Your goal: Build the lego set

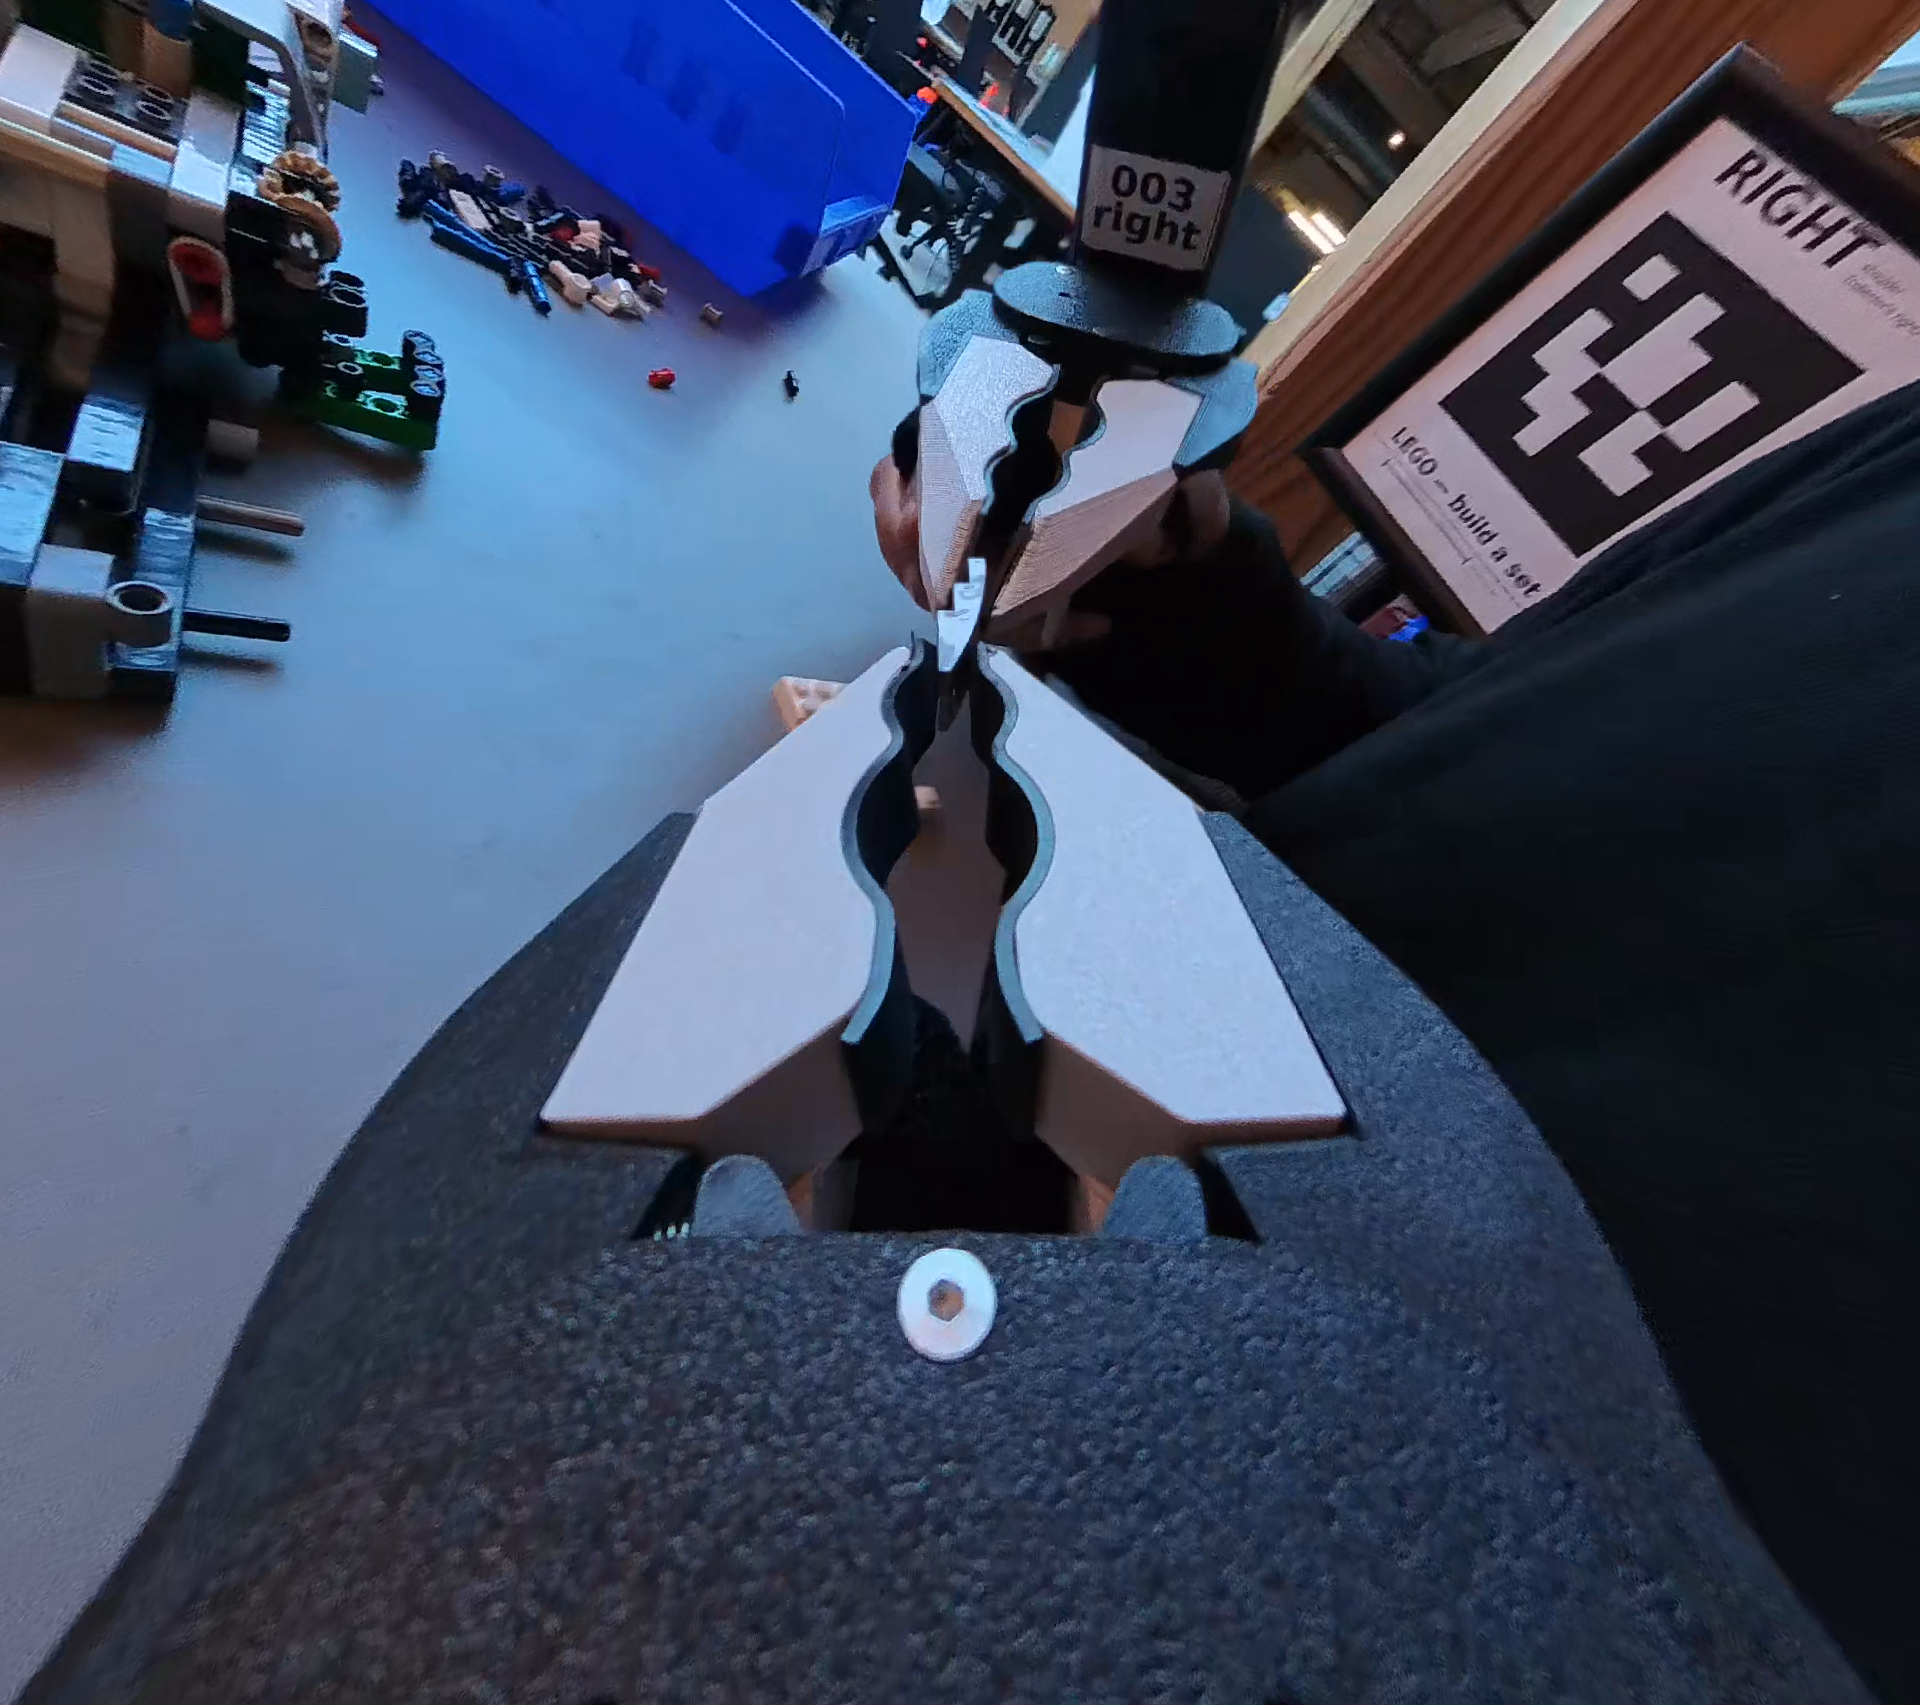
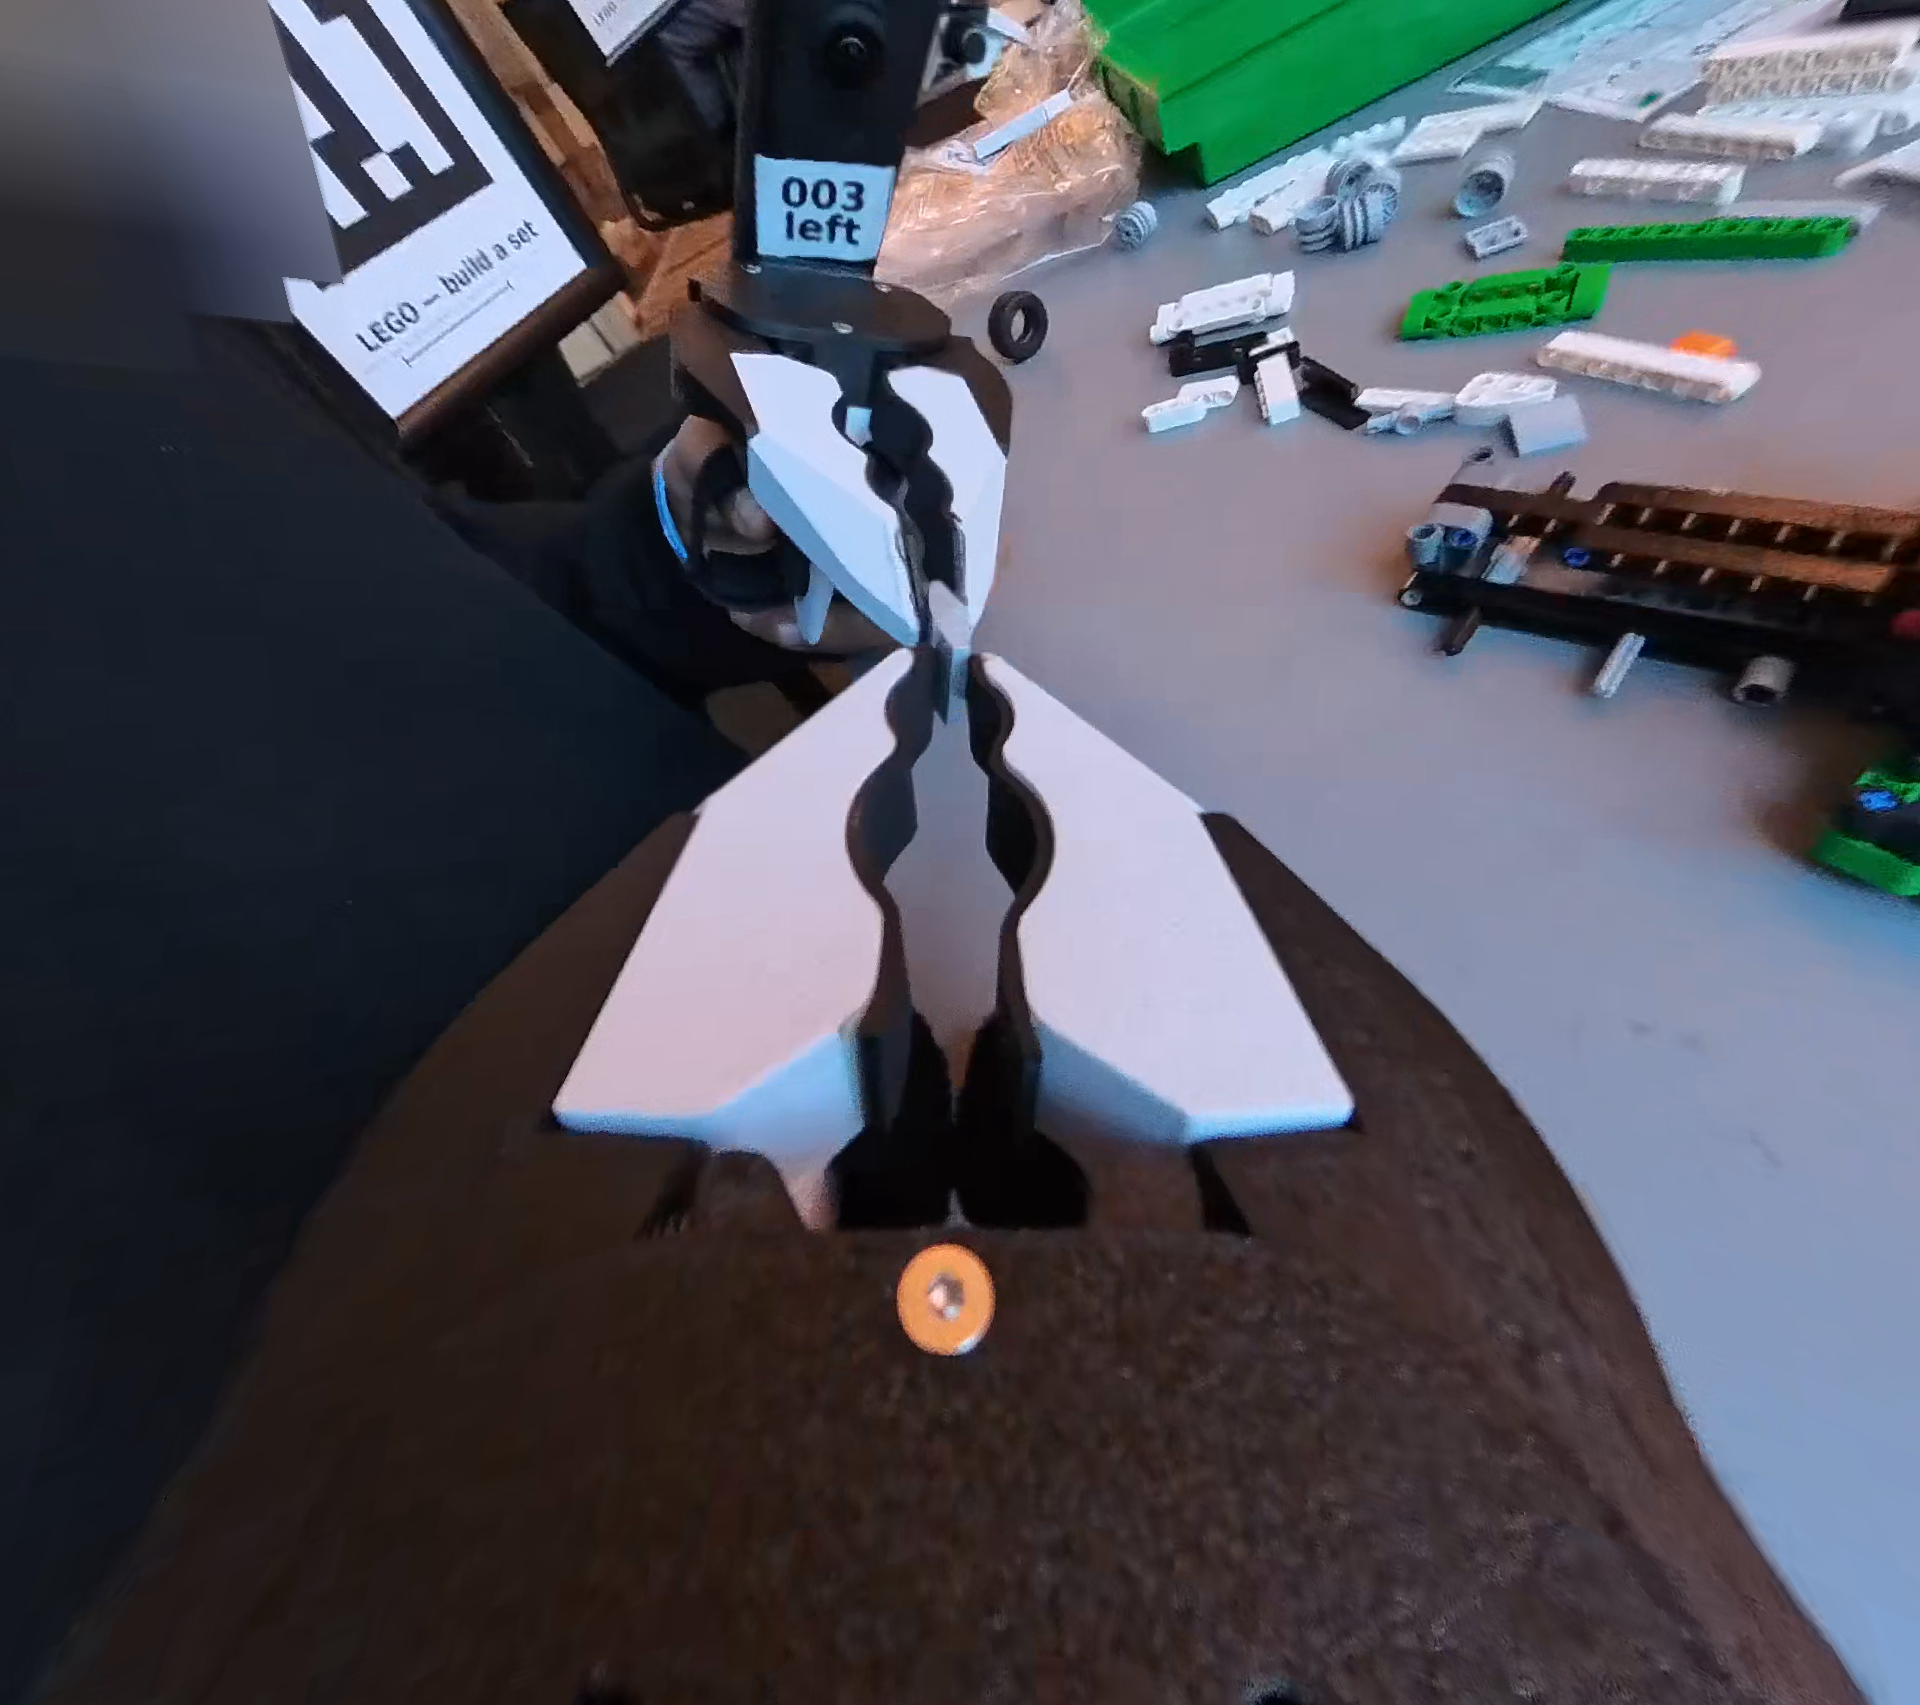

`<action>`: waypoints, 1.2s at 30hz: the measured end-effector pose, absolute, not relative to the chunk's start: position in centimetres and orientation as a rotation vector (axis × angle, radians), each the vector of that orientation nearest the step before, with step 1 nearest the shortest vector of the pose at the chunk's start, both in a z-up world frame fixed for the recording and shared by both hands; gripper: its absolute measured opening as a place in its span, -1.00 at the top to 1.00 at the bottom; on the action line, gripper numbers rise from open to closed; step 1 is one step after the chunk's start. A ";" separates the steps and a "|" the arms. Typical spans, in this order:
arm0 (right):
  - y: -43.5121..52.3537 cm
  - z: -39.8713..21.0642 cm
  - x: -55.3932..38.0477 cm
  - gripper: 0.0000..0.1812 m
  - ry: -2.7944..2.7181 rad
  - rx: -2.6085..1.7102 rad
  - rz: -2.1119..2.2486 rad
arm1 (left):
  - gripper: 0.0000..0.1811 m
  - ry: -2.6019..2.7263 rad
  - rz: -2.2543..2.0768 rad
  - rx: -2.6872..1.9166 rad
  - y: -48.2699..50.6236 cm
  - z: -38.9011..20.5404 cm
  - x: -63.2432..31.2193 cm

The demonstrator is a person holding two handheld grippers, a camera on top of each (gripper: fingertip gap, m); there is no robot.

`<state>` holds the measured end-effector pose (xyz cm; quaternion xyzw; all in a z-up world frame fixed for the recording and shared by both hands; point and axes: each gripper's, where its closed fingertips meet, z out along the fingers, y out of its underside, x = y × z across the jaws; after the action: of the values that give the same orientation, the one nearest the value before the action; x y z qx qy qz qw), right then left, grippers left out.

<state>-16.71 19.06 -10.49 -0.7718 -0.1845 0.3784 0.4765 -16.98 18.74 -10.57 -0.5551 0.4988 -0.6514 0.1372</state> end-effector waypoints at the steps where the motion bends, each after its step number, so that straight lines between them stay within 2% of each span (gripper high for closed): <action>1: 19.1 -10.7 -16.7 0.95 -0.421 -1.900 0.969 | 0.95 1.450 -1.838 -1.605 19.0 -10.9 -16.9; 3: 19.4 -11.4 -16.4 0.97 -0.333 -1.932 1.060 | 0.91 1.467 -1.675 -1.584 19.6 -11.4 -16.7; 5: 19.6 -12.0 -16.1 0.97 -0.236 -1.959 1.152 | 0.75 1.527 -1.492 -1.479 19.7 -11.5 -16.7; 10: 19.5 -12.9 -16.4 0.97 -0.131 -2.029 1.330 | 0.71 1.734 -0.861 -1.156 20.6 -12.8 -16.7; 14: 19.5 -13.3 -16.3 0.96 -0.115 -2.039 1.369 | 0.75 1.822 -0.699 -1.031 20.3 -13.2 -16.8; 19: 19.5 -13.1 -16.5 0.96 -0.074 -2.014 1.442 | 0.65 1.906 -0.637 -0.990 19.6 -14.1 -16.9; 22: 19.3 -13.5 -16.8 0.96 -0.080 -2.032 1.438 | 0.78 1.908 -0.568 -0.981 19.9 -14.4 -16.6; 25: 19.5 -13.9 -16.5 0.95 -0.113 -2.054 1.336 | 0.83 1.906 -0.596 -1.059 20.0 -14.9 -16.5; 28: 19.0 -13.8 -15.1 0.78 -0.222 -2.085 1.136 | 0.83 1.921 -0.660 -1.223 20.4 -15.9 -17.1; 32: 16.5 -15.3 -12.4 0.65 -0.396 -2.242 0.699 | 0.83 1.941 -0.787 -1.461 20.4 -17.2 -18.1; 36: 14.2 -17.3 -11.3 0.63 -0.491 -2.352 0.390 | 0.83 1.951 -0.868 -1.549 19.8 -17.4 -18.2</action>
<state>-11.33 14.18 -17.30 -0.9064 -0.1892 0.1503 0.3465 -18.15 19.85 -17.40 -0.5688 0.7161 -0.3186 0.2493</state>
